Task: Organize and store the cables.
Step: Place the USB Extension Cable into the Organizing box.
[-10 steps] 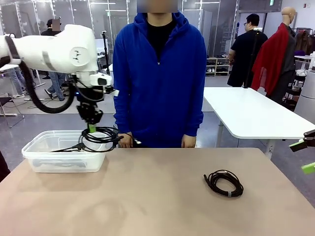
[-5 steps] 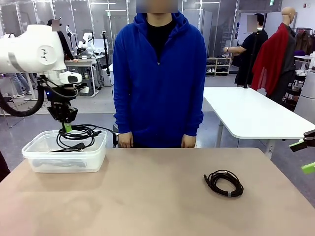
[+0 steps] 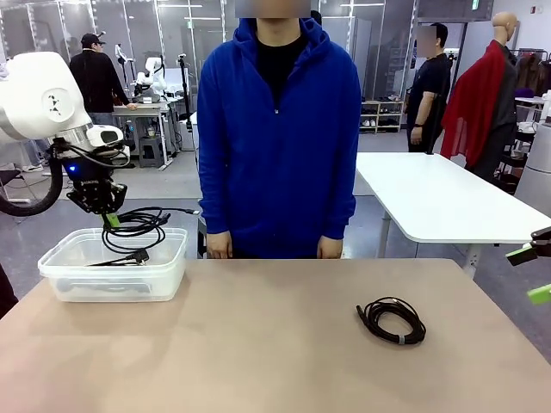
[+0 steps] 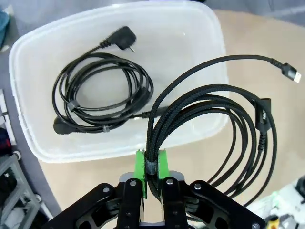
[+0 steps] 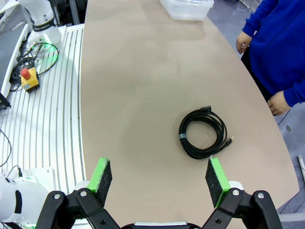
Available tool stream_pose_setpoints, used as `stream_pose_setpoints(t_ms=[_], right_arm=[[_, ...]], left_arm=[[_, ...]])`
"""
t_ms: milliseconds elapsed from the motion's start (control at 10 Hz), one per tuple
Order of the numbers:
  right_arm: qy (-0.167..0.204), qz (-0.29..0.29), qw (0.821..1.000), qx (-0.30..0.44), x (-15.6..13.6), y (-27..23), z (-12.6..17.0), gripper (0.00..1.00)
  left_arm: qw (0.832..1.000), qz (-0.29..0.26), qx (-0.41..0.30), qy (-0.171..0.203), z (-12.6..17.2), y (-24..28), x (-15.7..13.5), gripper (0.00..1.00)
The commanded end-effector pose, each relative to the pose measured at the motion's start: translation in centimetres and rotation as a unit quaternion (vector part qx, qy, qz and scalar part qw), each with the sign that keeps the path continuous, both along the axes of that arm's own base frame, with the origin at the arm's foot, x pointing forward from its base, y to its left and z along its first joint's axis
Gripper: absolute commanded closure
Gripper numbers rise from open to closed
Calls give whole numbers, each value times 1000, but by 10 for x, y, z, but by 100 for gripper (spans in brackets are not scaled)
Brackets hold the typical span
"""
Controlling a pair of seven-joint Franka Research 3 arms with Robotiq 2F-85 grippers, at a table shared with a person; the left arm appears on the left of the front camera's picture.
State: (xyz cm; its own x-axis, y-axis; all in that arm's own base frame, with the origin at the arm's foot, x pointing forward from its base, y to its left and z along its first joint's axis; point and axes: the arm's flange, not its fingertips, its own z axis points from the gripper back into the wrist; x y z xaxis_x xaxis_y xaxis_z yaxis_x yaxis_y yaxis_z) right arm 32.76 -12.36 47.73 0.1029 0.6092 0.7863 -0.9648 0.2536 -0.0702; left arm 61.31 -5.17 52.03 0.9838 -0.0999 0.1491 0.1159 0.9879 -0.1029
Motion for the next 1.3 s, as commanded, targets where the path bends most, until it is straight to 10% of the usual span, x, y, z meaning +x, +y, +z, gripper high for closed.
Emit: stream_pose_setpoints(t_ms=[0, 1100, 1200], right_arm=[[-3, 1, 1000, 4, 0, 0, -1, 0], [-3, 1, 1000, 4, 0, 0, -1, 0], [-3, 1, 1000, 4, 0, 0, -1, 0]], left_arm=[[998, 61, 6, -27, -15, 5, -4, 92], [993, 114, 3, 11, -133, 11, 42, 92], [993, 116, 1, 9, -133, 13, 40, 73]])
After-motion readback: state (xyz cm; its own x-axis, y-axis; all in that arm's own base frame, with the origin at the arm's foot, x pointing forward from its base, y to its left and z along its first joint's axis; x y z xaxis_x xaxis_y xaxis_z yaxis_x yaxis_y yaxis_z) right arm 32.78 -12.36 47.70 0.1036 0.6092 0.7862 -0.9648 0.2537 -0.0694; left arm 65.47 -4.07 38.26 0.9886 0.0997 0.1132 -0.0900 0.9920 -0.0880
